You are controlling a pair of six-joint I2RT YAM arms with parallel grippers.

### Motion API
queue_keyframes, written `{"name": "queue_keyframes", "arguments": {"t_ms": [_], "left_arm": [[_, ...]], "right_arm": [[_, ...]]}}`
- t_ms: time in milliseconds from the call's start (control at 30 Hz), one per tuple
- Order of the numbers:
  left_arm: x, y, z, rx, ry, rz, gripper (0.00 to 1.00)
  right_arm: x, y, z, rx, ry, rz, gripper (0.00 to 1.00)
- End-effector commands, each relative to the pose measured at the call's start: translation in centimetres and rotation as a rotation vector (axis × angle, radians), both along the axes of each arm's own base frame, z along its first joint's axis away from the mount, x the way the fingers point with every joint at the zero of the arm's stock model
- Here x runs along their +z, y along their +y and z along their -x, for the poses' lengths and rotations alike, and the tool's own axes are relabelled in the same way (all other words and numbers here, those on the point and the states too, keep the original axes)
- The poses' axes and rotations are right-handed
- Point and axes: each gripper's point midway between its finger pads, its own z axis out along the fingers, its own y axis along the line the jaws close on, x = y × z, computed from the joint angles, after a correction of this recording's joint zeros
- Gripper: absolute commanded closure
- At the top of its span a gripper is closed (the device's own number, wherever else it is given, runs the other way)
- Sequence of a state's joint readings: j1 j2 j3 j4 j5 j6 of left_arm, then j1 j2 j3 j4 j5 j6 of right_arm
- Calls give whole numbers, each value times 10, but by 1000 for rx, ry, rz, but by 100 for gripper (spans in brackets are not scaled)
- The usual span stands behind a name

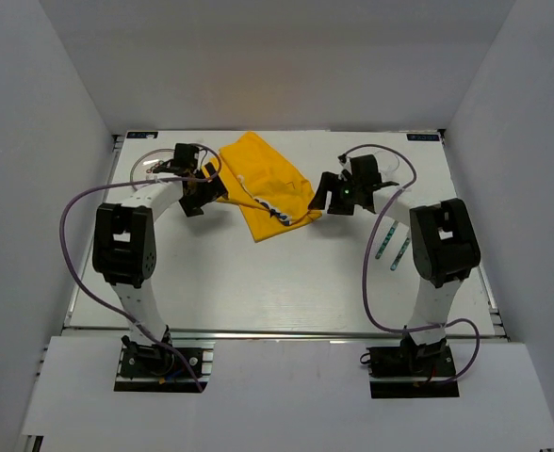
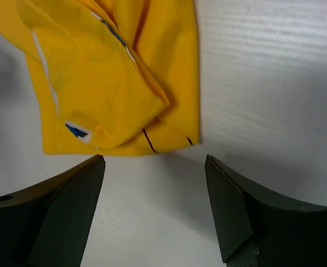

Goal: Set the dinner table for one person

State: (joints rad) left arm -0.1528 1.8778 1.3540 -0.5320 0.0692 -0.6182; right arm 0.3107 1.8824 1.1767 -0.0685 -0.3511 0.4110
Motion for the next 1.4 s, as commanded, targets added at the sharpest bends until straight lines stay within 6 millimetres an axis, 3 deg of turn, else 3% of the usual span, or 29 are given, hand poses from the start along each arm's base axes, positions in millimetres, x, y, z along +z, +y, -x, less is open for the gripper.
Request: {"name": "queue_keyframes", "arguments": {"t_ms": [0,33,133,267,400,433,500,533,600,633,733,800,1000,1200,1367], "left_arm": [[28,-13,-32,-5,-104,53,4],[15,-14,-34,-7,-78,53,5],[7,-19,-39,-19,-64,51,7],[-13,-19,-46,-13,-40,38,9],[-20,-18,-54,-13,-29,21,16],[-20,-17,-58,-13,-36,17,18],[-23,-20,-59,-21,-39,3,30],[-22,-20,-61,-26,-51,0,35],[-25,-18,-64,-23,-52,-9,55],[-24,-18,-66,-24,-56,-11,63],[-30,-20,-66,-36,-42,-10,91],[-30,-22,-67,-43,-40,-4,100],[-8,-19,-59,-41,-80,-3,100],[40,-10,-62,-41,-169,-53,100],[77,2,-67,-19,-223,-109,100]], "right_arm": [[25,21,-32,49,-132,-43,22],[27,22,-37,47,-140,-41,23],[21,26,-42,55,-141,-30,26],[2,34,-49,67,-96,-9,28],[0,41,-57,79,-104,-22,34],[-1,44,-58,83,-103,-24,40],[1,48,-61,92,-101,-27,48],[0,49,-61,95,-100,-27,57],[1,52,-59,102,-102,-24,70],[3,50,-59,97,-105,-23,83],[13,51,-53,99,-123,-23,100],[17,50,-49,93,-134,-10,100],[48,33,-42,55,-184,44,100],[77,11,-21,-2,-246,77,100],[87,-20,-17,-111,-291,172,100]]}}
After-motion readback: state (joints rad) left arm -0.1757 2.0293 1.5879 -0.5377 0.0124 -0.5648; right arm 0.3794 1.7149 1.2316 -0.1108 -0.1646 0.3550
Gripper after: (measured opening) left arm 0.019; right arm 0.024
